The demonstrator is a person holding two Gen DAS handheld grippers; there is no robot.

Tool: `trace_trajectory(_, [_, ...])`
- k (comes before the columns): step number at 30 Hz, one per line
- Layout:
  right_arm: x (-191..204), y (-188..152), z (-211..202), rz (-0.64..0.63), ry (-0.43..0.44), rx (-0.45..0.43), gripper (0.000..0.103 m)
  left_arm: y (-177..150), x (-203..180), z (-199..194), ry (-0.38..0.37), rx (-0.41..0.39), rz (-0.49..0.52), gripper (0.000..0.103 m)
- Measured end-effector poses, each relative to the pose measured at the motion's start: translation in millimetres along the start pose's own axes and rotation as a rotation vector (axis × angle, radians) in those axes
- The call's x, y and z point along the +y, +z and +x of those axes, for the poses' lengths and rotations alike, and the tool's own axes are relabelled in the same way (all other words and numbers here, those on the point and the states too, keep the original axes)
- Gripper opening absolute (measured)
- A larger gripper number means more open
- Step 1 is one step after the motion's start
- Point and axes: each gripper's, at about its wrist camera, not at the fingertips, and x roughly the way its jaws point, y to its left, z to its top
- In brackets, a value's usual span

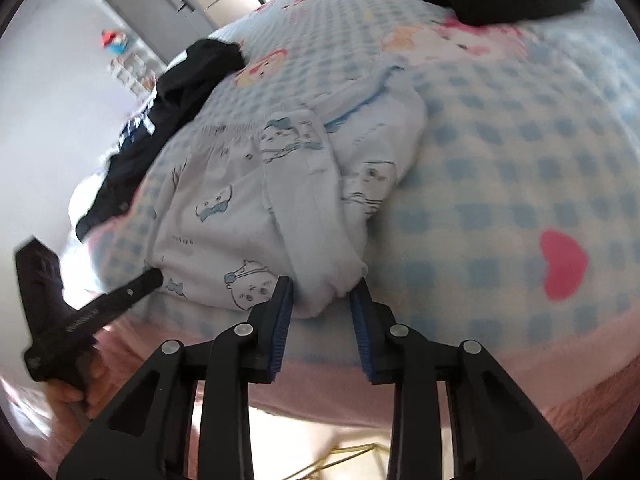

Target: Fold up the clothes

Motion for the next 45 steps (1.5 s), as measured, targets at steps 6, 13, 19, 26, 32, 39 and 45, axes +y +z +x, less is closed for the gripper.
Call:
trace_trajectory(6, [-15.5, -2.0, -13.6, 0.004, -0.13, -0.041, 0.029, 0.1, -2.6, -12.6, 0.022, -0.041, 0.01, 0.007])
trace_trajectory(13, [2.5, 6.9, 0.0, -0.127, -0.188, 0.003, 0.03, -1.2, -5.0, -5.4, 0.006, -0.005, 0.046, 0.007])
trace_trajectory(19, [17.6, 3.7, -4.7, -0.125, -0.027, -0.005, 0.032, -4.4, -1.8, -8.3, -0.008, -0.007, 0.024, 0.008])
trace_trajectory(26, [17.9, 8.5, 8.0, -0.115, -0.106, -0.003, 0.034, -6.3, -0.8, -5.1, -0.014, 0.003, 0.013, 0.008])
trace_trajectory(32, [13.1, 20.2, 28.6, -0.063, -0.079, 0.054, 0.035, -6.3, -1.9, -3.0, -0.005, 0.003, 0.015, 0.009])
trace_trajectory(39, [28.7, 5.4, 34.1, -0.325, -0.408, 0.113, 0.023, -5.0, -23.0, -8.2, 0.184, 0.009, 0.156, 0.009])
trace_trajectory(45, [17.8, 6.5, -3.9, -0.198, -0.36, -0.014, 0.025, 10.5, -16.6, -34.6, 0.103, -0.078, 0.11, 0.009])
